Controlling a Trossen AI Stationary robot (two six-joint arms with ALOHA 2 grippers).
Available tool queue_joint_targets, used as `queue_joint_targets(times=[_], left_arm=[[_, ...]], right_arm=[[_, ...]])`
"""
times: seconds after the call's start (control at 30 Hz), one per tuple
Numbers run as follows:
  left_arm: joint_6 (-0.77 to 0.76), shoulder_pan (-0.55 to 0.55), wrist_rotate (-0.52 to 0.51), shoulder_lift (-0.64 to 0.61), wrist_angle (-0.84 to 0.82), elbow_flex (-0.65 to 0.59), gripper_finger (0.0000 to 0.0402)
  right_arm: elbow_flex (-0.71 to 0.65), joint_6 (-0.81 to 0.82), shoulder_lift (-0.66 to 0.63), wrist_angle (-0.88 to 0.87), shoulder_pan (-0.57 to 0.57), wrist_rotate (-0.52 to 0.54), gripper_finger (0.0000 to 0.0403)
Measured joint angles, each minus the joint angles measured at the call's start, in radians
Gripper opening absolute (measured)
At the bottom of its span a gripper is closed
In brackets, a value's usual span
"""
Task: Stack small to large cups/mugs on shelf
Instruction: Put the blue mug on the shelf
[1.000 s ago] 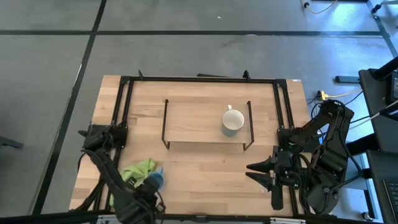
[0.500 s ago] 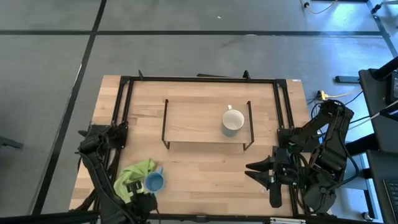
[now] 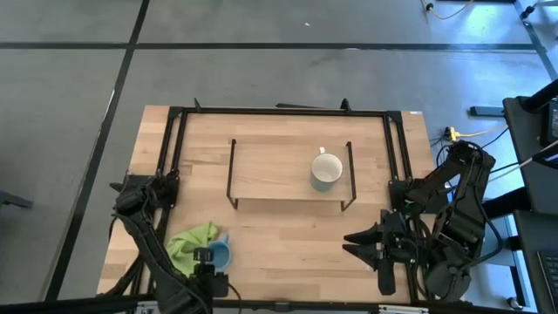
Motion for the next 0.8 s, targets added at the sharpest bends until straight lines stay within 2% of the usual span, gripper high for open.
queue_joint_targets(times=[0.2,0.6,0.8], left_arm=[[0.026,-0.02,0.063,-0.011,0.024,0.0,0.0083],[0.053,0.006,-0.017,-0.011,0.013,0.0,0.0083],[0.078,0.017,-0.003,-0.011,0.059,-0.036,0.0083]], right_arm=[[0.0,0.009,0.001,-0.01,-0.001,0.02,0.012],[0.0,0.001,0.001,-0.024,-0.018,0.033,0.012],[0.0,0.003,0.001,-0.025,-0.018,0.033,0.012]])
